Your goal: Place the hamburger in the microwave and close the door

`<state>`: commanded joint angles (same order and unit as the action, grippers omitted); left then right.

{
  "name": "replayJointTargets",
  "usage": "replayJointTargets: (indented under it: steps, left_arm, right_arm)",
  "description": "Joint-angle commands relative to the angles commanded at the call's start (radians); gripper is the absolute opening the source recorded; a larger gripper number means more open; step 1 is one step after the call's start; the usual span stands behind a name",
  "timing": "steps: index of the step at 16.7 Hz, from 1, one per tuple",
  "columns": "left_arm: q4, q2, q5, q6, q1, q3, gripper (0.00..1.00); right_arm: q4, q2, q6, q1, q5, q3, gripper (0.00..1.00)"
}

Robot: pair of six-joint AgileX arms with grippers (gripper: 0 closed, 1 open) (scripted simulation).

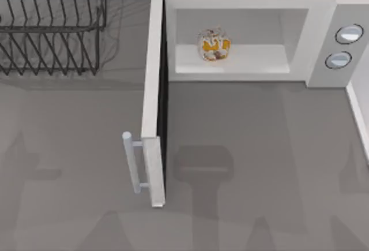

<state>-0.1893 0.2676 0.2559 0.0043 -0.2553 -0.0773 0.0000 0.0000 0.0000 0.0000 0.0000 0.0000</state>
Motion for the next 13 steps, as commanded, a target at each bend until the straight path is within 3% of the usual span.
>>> replayJointTargets:
  steps: [5, 13]
  left_arm:
    - [-0.015, 0.013, 0.013, 0.001, -0.014, 0.009, 0.0]
    - [-0.277, 0.21, 0.212, 0.005, -0.211, 0.073, 0.0]
  right_arm:
    - [0.0, 0.0, 0.0, 0.0, 0.0, 0.0, 1.0]
    - [0.0, 0.0, 0.0, 0.0, 0.0, 0.0, 1.0]
